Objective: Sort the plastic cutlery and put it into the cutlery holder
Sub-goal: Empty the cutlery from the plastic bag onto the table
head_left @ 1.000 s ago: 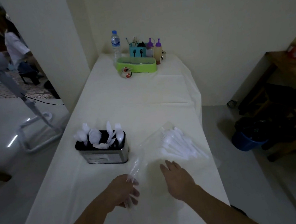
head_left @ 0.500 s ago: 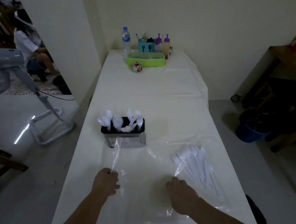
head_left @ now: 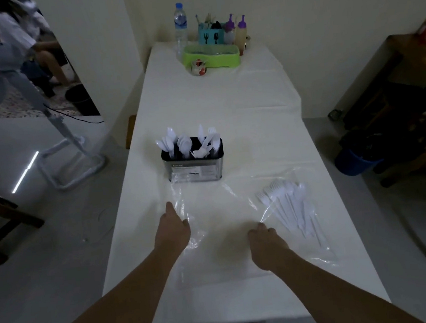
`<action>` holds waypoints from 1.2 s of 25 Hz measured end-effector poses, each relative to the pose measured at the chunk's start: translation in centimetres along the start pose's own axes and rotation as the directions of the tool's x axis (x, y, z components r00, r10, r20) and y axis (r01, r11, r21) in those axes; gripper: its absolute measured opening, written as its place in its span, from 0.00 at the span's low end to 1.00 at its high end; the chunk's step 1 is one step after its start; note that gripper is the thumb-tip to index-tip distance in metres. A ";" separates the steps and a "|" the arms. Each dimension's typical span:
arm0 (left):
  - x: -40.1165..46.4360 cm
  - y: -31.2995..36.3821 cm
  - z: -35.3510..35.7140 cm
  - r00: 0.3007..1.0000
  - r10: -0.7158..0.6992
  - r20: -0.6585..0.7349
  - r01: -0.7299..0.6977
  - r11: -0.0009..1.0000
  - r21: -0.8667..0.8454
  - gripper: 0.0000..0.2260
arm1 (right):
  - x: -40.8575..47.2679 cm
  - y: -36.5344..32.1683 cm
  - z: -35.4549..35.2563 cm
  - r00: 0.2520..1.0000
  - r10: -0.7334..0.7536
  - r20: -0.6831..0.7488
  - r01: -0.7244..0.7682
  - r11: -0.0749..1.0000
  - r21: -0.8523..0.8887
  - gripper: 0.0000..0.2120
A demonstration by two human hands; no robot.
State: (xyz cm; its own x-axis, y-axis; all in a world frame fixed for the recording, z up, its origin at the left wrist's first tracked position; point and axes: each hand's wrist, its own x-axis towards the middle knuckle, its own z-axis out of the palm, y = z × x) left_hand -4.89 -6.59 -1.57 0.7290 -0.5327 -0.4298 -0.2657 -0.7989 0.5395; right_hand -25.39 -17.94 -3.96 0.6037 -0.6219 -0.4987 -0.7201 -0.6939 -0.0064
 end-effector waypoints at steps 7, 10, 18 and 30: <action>0.0 -2.2 0.6 0.977 0.215 0.003 -0.203 0.917 0.345 0.32 | -0.1 -1.4 1.0 1.000 0.009 -0.028 -0.008 0.999 0.052 0.19; -0.4 -3.1 1.9 0.956 0.291 0.045 -0.268 0.798 0.540 0.32 | -0.4 -2.1 1.1 0.999 0.020 -0.026 -0.018 0.997 0.073 0.19; -1.1 -4.5 6.4 0.864 0.458 0.210 -0.486 0.645 0.590 0.27 | 0.7 3.2 -0.6 0.976 0.134 -0.173 -0.097 0.973 0.207 0.21; -0.5 3.1 13.0 0.843 0.461 0.277 -0.533 0.646 0.547 0.29 | 4.2 15.2 -0.4 0.813 0.581 -0.046 -0.476 0.708 0.521 0.15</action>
State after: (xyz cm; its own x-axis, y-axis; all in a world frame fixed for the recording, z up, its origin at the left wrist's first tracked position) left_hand -14.24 -12.39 -9.10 0.3177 -0.8947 -0.3140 -0.9049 -0.3850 0.1813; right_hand -33.67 -31.26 -5.86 0.0881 -0.9253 -0.3690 -0.9758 -0.0057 -0.2187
